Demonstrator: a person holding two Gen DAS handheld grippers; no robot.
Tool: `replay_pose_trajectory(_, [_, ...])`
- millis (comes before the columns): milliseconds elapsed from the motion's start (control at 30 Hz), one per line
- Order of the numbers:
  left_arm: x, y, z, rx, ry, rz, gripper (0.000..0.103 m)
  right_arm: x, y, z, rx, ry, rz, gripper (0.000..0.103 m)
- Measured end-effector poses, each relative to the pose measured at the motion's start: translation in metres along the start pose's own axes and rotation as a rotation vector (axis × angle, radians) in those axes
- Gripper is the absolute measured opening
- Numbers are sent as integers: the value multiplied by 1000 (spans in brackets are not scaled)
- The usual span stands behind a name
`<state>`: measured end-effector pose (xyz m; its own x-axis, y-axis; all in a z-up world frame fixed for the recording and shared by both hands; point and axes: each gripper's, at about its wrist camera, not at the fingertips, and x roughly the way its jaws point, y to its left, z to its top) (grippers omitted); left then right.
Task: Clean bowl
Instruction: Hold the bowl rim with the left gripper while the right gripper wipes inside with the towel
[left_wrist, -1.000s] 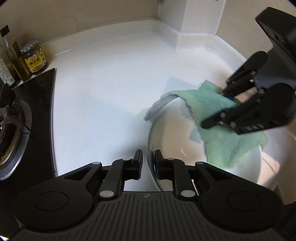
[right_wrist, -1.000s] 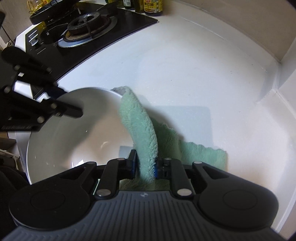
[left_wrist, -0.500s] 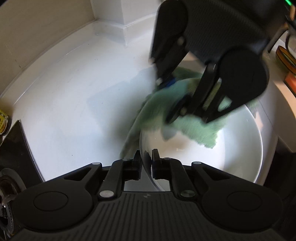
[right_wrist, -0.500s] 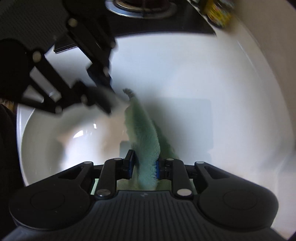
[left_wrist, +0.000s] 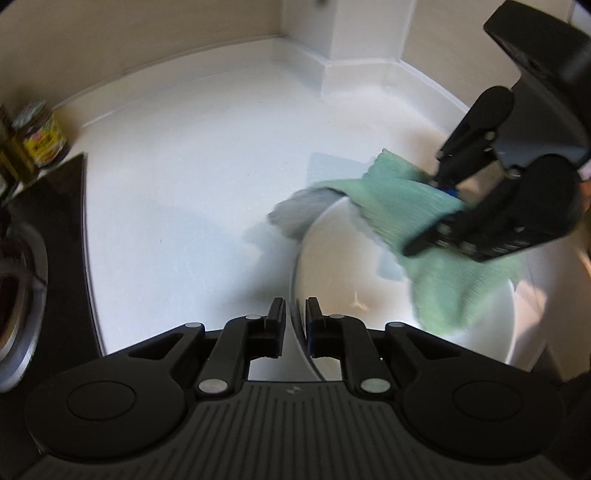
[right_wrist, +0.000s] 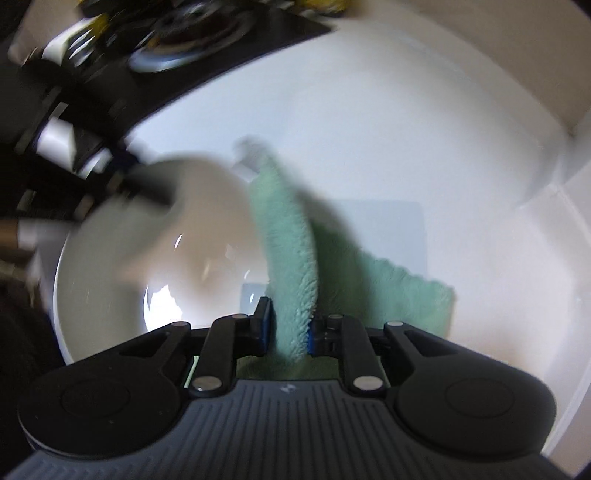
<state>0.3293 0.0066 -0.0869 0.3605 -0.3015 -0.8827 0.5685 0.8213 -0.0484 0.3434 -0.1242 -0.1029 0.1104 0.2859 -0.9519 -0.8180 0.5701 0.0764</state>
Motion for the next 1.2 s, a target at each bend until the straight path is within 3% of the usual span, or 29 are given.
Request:
replay_pose_trajectory(67, [6, 2, 8, 84, 18, -8, 8, 1, -2, 1, -38, 36, 45, 17])
replay_pose_trajectory(200, [10, -6, 19, 188, 43, 4, 9, 7, 3, 20, -139, 61, -51, 17])
replay_pose_trajectory(367, [12, -6, 23, 185, 45, 8, 9, 20, 22, 49, -272, 25, -116, 23])
replay_pose_trajectory(567, [5, -3, 10, 89, 12, 22, 8, 28, 16, 53, -179, -22, -65, 23])
replay_pose_trajectory(833, [-2, 4, -9, -65, -23, 42, 8, 14, -2, 23, 3, -97, -69, 21])
replay_pose_trajectory(1033, [-3, 3, -13, -52, -32, 43, 8, 7, 0, 5, 78, -82, -100, 18])
replay_pose_trajectory(1200, [-2, 3, -11, 26, -31, 20, 8, 0, 4, -5, 0, 11, -54, 17])
